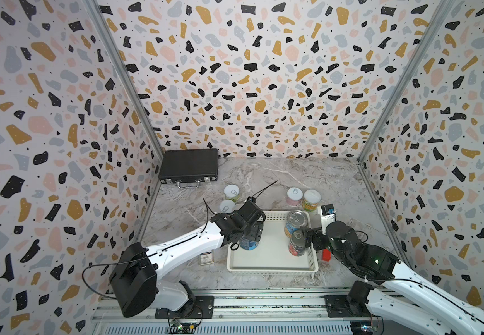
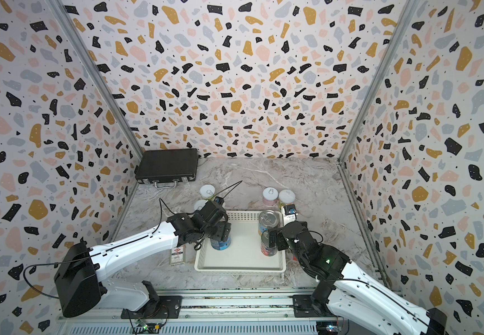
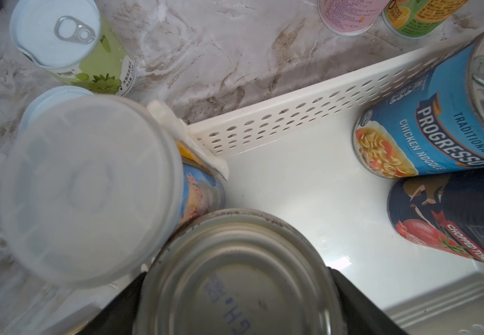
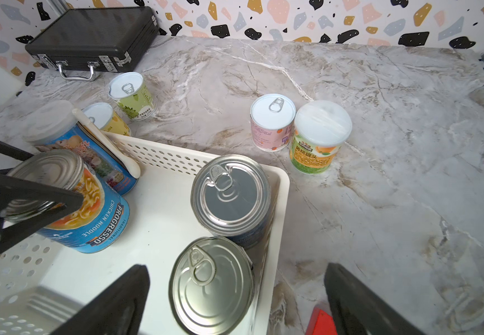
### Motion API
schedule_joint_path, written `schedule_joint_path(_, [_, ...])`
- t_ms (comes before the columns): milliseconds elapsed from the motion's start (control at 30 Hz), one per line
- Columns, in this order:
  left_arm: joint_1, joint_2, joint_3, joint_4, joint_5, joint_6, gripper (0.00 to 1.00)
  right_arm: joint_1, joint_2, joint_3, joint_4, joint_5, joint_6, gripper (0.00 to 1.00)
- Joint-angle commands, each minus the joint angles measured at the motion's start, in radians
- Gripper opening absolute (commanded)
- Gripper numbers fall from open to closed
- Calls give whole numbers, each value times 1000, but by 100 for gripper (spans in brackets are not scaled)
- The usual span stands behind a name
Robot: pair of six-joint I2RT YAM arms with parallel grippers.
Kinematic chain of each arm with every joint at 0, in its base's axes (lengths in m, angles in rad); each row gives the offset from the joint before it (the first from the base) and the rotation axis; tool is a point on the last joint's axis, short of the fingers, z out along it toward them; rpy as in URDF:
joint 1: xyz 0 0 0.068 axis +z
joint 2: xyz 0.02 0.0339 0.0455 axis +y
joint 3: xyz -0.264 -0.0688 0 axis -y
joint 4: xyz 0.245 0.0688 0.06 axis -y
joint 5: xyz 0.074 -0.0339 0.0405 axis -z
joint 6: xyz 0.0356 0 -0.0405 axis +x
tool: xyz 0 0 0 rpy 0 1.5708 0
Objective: Put the canned food in the basket
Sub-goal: Place the canned food in the basket.
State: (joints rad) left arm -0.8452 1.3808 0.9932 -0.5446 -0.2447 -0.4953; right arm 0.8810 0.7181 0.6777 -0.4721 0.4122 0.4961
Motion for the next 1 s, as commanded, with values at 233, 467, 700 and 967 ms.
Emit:
schedule_joint_path(233, [9, -74, -8, 21, -191, -75, 42, -2, 4, 10, -14, 5, -9, 100])
schedule_joint_path(467, [16, -97, -97, 84, -204, -127, 49, -2, 23, 13, -9, 2, -10, 100])
schedule_joint_path(700, [17, -37, -89, 74, -232, -167, 74, -2, 23, 13, -12, -3, -7, 100])
schedule_joint_path(967, [17, -55, -85, 34, -283, -198, 100, -2, 19, 15, -19, 9, -8, 100])
